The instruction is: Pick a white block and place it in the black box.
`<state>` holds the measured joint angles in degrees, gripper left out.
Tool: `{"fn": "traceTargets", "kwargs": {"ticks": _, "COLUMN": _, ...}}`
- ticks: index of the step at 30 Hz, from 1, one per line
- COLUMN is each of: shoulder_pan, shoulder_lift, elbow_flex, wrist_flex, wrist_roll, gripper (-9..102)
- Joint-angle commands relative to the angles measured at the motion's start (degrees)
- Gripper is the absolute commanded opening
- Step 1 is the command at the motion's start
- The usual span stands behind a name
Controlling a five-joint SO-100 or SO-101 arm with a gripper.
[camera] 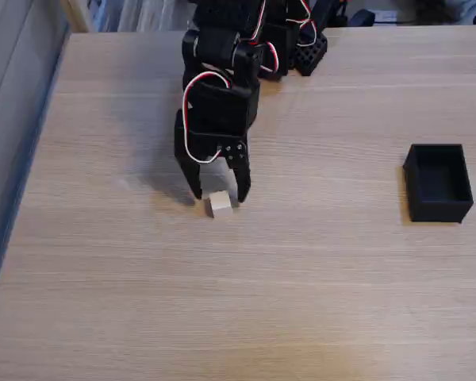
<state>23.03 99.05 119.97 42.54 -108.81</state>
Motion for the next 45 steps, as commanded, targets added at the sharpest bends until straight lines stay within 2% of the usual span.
{"fn": "traceTargets", "kwargs": {"ticks": 1, "shoulder_pan": -0.88, "shoulder_lift": -0.53, "elbow_flex": -2.64, "wrist_flex": -0.97, "wrist_roll": 0.62, "gripper": 29}}
{"fn": "traceTargets", "kwargs": {"ticks": 19, "shoulder_pan": -0.97, "shoulder_lift": -4.13, "elbow_flex": -2.99, "wrist_flex": -4.39, "wrist_roll": -0.09, "gripper": 27}}
{"fn": "traceTargets", "kwargs": {"ticks": 24, "shoulder_pan": -1.05, "shoulder_lift": -4.39, "elbow_flex": -2.99, "wrist_flex": -4.39, "wrist_roll": 0.00, "gripper": 21}}
{"fn": "traceTargets", "kwargs": {"ticks": 31, "shoulder_pan": -1.23, "shoulder_lift": -4.57, "elbow_flex": -2.99, "wrist_flex": -4.31, "wrist_roll": -0.70, "gripper": 1}}
{"fn": "traceTargets", "kwargs": {"ticks": 38, "shoulder_pan": -1.49, "shoulder_lift": -1.93, "elbow_flex": -2.55, "wrist_flex": -3.25, "wrist_roll": -1.41, "gripper": 0}}
{"fn": "traceTargets", "kwargs": {"ticks": 45, "shoulder_pan": -5.89, "shoulder_lift": 9.67, "elbow_flex": 2.64, "wrist_flex": 0.44, "wrist_roll": 0.26, "gripper": 0}}
